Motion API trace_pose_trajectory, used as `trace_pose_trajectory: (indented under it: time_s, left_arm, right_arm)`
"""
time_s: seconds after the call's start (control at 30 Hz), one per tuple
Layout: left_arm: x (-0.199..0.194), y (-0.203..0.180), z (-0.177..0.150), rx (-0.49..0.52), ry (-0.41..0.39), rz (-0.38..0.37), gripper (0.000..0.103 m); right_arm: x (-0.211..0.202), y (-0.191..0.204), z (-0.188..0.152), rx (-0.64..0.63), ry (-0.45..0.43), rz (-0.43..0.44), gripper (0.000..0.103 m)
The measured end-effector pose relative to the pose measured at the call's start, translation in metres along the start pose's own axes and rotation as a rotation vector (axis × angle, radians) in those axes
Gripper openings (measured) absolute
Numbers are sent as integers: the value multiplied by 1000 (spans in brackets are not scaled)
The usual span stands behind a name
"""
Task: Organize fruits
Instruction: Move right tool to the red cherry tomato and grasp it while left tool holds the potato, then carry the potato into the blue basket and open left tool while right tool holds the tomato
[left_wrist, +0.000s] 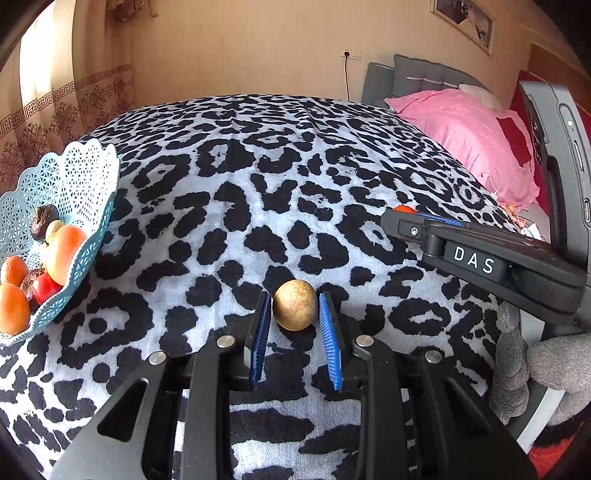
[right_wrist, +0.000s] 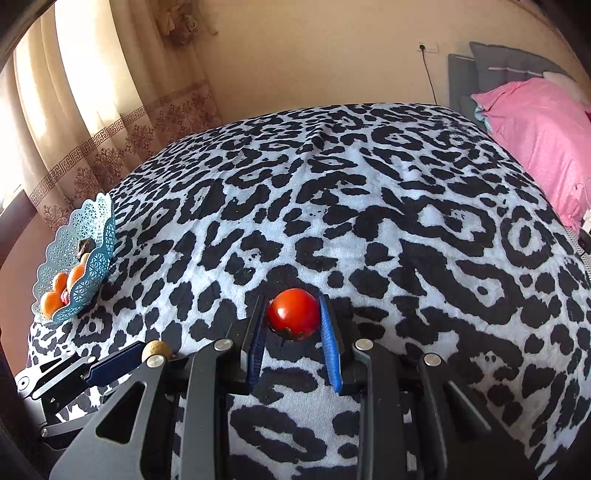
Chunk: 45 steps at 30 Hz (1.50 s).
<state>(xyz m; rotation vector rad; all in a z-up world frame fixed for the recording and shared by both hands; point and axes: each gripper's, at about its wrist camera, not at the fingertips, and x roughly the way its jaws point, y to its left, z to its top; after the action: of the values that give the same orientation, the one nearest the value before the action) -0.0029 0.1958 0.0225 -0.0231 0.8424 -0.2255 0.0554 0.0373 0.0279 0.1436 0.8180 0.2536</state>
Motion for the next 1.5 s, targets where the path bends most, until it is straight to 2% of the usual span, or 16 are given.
trace_pose_trajectory:
  time_s: [0.23, 0.67, 1.17, 1.5]
  left_arm:
    - [8, 0, 0, 8, 24, 2, 26]
    - [-23, 2, 9, 17, -58, 75, 26]
    - [-45, 8, 3, 11, -79, 118, 26]
    - [-59, 24, -1, -28, -100, 147, 26]
  right_arm:
    - [2, 4, -4, -14, -6, 10, 28]
    - [-7, 11, -7, -44, -36, 25, 28]
    - [-18, 19, -9, -66, -65, 39, 28]
    - [-23, 22, -11, -65, -77, 76, 28]
